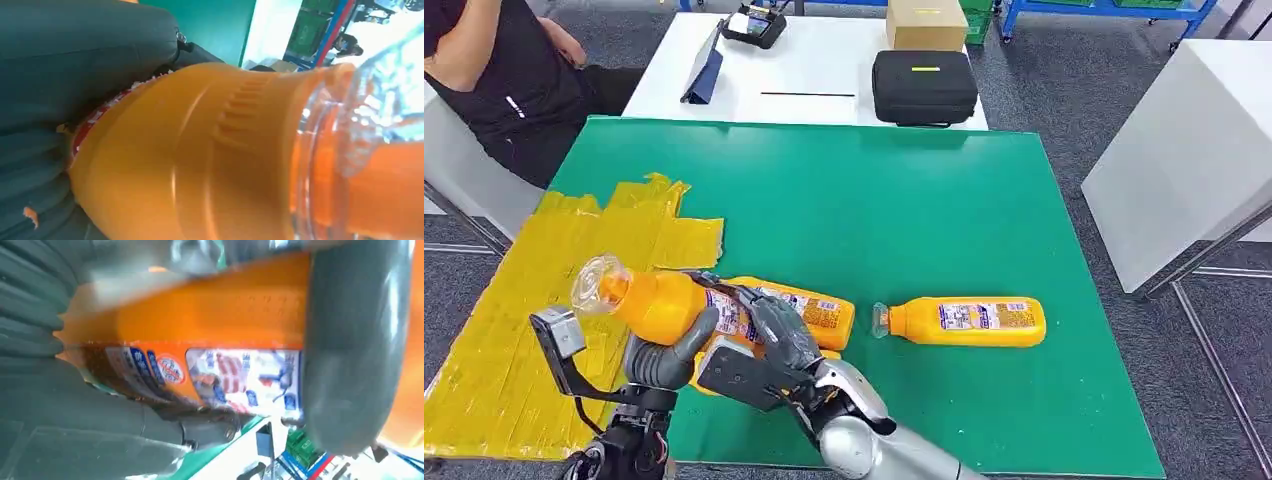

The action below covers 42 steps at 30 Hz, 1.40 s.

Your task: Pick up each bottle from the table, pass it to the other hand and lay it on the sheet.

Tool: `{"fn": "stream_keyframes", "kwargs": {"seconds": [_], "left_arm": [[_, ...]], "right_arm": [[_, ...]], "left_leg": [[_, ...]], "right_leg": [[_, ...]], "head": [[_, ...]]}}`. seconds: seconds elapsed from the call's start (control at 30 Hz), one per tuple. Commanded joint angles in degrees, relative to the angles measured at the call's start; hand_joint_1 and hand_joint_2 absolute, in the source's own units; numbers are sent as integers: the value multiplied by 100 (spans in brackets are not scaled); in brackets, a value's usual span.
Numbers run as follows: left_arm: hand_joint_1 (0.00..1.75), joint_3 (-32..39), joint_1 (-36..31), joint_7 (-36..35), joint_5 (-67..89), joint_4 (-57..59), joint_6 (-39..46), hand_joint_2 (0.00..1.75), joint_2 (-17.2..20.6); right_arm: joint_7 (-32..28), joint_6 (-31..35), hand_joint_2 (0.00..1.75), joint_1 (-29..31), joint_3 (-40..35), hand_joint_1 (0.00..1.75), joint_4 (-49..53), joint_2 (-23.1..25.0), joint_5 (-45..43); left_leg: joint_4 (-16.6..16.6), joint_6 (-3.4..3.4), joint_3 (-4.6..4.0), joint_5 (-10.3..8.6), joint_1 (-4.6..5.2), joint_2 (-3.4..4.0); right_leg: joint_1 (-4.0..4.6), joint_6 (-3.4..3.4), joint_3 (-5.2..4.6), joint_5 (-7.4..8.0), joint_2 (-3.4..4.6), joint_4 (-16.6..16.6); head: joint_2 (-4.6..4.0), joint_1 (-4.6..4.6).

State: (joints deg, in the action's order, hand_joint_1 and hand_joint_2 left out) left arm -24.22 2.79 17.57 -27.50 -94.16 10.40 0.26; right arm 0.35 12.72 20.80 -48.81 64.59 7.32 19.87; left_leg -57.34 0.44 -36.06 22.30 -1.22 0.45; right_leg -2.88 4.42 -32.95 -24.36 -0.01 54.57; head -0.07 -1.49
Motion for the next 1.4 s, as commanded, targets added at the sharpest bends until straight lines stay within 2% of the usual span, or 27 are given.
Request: {"fn": "stream_keyframes", "kwargs": {"seconds": [0.03,0.1,0.13,0.23,0.33,0.4,0.47,0.5,0.6,0.67,0.8,0.93,1.07,1.17,1.23,1.27,1.3,1.33,1.37,1.4], "left_arm": [[175,175,-5,77,22,-128,-24,175,52],[175,180,-12,82,32,-147,-21,175,49],[175,181,-8,118,103,-164,-6,175,57],[175,330,-42,332,1606,-223,985,175,7],[175,669,-37,117,2921,-239,1739,175,-35],[175,855,38,-70,3697,-306,1865,175,-106],[175,944,37,-299,5508,-163,2193,175,44],[175,973,34,-295,5507,-159,2198,175,45],[175,995,32,-300,5512,-141,2199,175,48],[175,992,-78,-554,6841,95,2514,175,138],[175,1172,-517,-1400,8441,994,2377,175,386],[175,1201,-853,-1541,8861,1641,2398,175,446],[175,958,-1515,-1971,9468,3020,2084,175,719],[175,1028,-1725,-2159,9691,3771,1841,175,758],[175,1098,-1715,-2300,9857,3923,1722,175,775],[157,1184,-1716,-2491,9982,3991,1589,175,772],[108,1241,-1713,-2586,10084,4043,1478,175,780],[0,1273,-1711,-2584,10085,4070,1448,175,795],[0,1356,-1709,-2627,10103,4091,1434,0,773],[0,1456,-1659,-2834,10243,4103,1298,0,774]], "right_arm": [[-188,507,175,-292,775,7,-138,-279,-501],[-291,466,175,-317,812,0,-133,-363,-646],[-307,546,0,-356,875,0,-62,-378,-702],[-281,724,0,-582,1186,0,415,-541,-938],[-311,663,0,-802,1465,0,919,-650,-1057],[-237,563,0,-1018,1633,0,1253,-626,-1117],[-256,294,0,-1376,1694,0,1943,-696,-1050],[-218,277,0,-1413,1689,0,2036,-716,-1028],[-179,268,0,-1447,1692,0,2112,-731,-1011],[-217,40,0,-1452,1649,0,2273,-828,-934],[-110,-454,0,-1539,1514,0,2874,-1185,-821],[-160,-566,0,-1557,1476,0,3001,-1290,-973],[-230,-680,0,-1609,1332,0,3095,-1489,-1027],[-43,-947,0,-1621,1180,0,3147,-1595,-703],[101,-1129,0,-1689,1131,0,3230,-1672,-334],[236,-1229,0,-1728,1114,0,3294,-1714,-61],[260,-1315,0,-1808,1164,0,3367,-1704,3],[266,-1343,0,-1847,1176,0,3408,-1715,16],[305,-1411,0,-1897,1215,0,3441,-1708,96],[396,-1518,0,-2005,1229,0,3518,-1733,353]], "left_leg": [[2,2,21,8,-7,-21],[0,2,18,7,-8,-22],[0,3,19,7,-8,-24],[0,4,9,2,-5,-19],[-2,2,1,2,0,-15],[-1,0,4,3,-1,-16],[-7,1,15,14,-4,-21],[-1,0,6,5,-1,-17],[-1,2,4,5,1,-12],[-1,2,7,6,0,-5],[4,1,4,-1,2,-19],[9,0,12,-5,-1,-24],[8,-2,6,-14,2,-21],[15,-3,23,-17,2,-31],[9,-1,19,-15,0,-10],[9,-1,17,-14,0,-5],[6,-1,19,-10,-2,-5],[6,-1,11,-13,-1,-3],[5,0,18,-9,-2,-11],[3,-2,5,-14,-1,-7]], "right_leg": [[12,-39,28,-12,-19,-4],[13,-36,26,-10,-20,-4],[14,-37,28,-11,-22,-4],[8,-26,19,-5,-20,-4],[3,-22,9,-3,-13,2],[5,-26,11,3,-14,0],[11,-52,21,-9,-19,7],[5,-30,12,0,-16,2],[3,-27,8,2,-11,1],[4,-27,9,3,-4,0],[1,-31,6,2,-17,-1],[5,-41,14,5,-23,-7],[1,-28,5,14,-19,-6],[3,-47,22,11,-29,-10],[5,-40,17,15,-8,-6],[4,-34,14,20,-3,-6],[8,-43,16,17,-4,-4],[5,-32,6,20,-4,-4],[8,-45,15,14,-11,-3],[4,-26,4,19,-6,-2]], "head": [[0,-2],[0,-2],[0,-4],[0,0],[0,-2],[0,-2],[0,-2],[0,-2],[0,-2],[0,-2],[0,-2],[0,-4],[0,-2],[0,2],[0,-2],[0,-2],[0,-2],[0,-2],[0,0],[0,-2]]}}
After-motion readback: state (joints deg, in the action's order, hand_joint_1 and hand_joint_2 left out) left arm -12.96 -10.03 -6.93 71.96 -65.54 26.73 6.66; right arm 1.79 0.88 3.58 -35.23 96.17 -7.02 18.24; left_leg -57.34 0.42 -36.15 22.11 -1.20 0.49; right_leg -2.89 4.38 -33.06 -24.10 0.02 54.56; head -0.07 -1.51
